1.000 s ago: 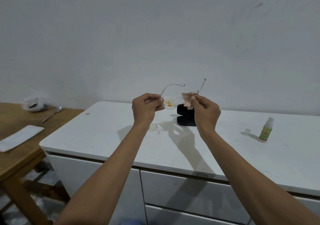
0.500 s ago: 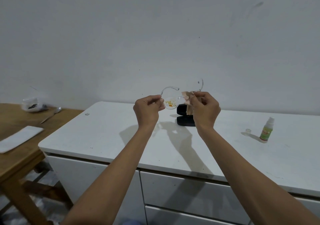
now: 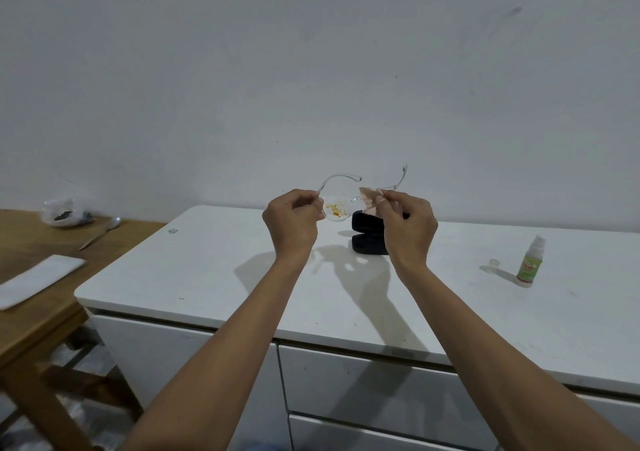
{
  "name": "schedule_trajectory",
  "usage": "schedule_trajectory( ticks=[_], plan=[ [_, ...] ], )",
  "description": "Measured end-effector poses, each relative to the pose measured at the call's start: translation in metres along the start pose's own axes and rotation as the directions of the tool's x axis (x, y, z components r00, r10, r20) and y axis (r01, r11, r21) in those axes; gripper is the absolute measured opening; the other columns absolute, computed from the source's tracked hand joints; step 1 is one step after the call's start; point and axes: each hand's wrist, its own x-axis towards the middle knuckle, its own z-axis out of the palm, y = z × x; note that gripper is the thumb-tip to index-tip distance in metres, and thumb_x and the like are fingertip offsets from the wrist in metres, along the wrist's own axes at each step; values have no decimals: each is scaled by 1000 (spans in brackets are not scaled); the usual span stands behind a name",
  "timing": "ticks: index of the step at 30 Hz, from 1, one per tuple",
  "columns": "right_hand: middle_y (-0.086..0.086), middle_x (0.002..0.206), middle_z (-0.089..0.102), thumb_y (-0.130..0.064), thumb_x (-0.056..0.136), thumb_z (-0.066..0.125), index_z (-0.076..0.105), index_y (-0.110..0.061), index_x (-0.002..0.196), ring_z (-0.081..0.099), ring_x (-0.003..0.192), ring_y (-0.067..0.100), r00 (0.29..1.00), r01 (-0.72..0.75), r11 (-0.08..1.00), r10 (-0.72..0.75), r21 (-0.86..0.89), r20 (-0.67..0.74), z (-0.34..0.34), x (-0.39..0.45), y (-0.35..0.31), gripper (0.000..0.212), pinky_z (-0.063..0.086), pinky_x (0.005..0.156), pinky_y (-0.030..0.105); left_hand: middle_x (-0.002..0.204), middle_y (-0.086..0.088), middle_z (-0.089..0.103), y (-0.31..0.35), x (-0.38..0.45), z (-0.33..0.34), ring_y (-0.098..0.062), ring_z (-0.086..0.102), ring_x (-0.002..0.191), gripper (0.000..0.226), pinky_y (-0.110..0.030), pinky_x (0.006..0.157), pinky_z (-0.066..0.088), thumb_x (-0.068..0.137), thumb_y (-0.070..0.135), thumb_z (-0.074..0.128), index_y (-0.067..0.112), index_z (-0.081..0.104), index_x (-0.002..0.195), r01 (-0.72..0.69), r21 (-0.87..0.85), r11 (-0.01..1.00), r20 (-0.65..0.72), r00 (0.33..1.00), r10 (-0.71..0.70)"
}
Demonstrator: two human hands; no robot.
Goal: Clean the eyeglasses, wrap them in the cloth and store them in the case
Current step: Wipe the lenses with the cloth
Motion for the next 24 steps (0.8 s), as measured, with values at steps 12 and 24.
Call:
schedule_trajectory(
  ticks=[12,24],
  plan=[
    [-4,93,81,-22,92,73,82,-20,107,75,88,10,981,-178,965,190,193,-46,12,-4,2,18,58,82,20,71,-1,76,-1,-4,3,-20,76,64,18,-48,78,63,82,-1,77,17,78,79,-33,34,999,4,999,33],
    [7,103,78,-7,90,75,81,-16,94,78,85,20,893,-331,793,439,512,-103,20,3,-7,11,65,77,34,64,0,74,-5,-4,3,-20,74,60,17,-52,78,63,79,-4,78,13,77,75,11,-2,1000,56,998,-11]
  ],
)
